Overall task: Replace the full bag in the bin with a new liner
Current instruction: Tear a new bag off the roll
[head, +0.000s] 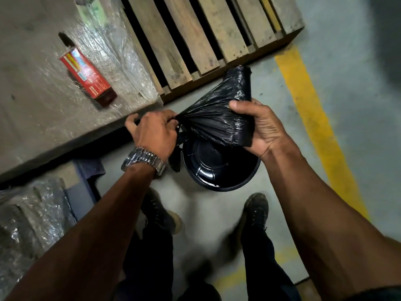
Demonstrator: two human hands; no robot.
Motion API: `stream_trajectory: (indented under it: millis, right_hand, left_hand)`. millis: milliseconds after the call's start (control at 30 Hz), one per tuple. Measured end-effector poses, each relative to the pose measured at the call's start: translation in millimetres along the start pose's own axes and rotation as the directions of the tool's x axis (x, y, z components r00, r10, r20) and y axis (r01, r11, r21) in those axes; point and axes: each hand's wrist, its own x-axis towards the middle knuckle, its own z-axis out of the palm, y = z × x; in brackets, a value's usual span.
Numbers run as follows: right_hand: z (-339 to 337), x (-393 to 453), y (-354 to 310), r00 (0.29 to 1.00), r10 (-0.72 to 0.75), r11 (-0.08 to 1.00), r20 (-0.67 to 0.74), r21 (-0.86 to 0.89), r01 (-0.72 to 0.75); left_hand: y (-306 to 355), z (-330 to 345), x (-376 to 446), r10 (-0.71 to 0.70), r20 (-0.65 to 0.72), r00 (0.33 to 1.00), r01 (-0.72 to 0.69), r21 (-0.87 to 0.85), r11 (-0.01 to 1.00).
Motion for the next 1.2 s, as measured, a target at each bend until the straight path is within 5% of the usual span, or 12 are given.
stream_trajectory:
  millis: [700,767,867,967,1200]
  right_hand:
    - [2,6,15,0.998,0.043,0.989,0.048,0.142,-0.050]
    - [2,6,12,0.998,0.061,0.996,-0.002,0.068,-0.060]
    - [9,6,11,0.998,0.054,0.995,-0.045,-0.080,-0.057]
    - [17,7,13,0.998,0.040,0.987,-0.039,-0.156,-0.046]
    - [13,6,16,0.998,0.002,0.977,-0.067,-0.211,-0.016]
  left_hand:
    - [-29,-9,2,-0.416,0.042,0.908,0.419,-0.090,0.904]
    - [-31,-10,1,-0.337,0.105,0.936,0.344,-0.055,0.937]
    - [-17,-12,-6,-0.016,0.257,0.966,0.065,-0.181,0.981]
    - [12,-9,-12,0.259,0.361,0.896,-0.187,-0.223,0.957]
    - [10,3,1,0.322,0.154,0.934,-0.337,0.078,0.938]
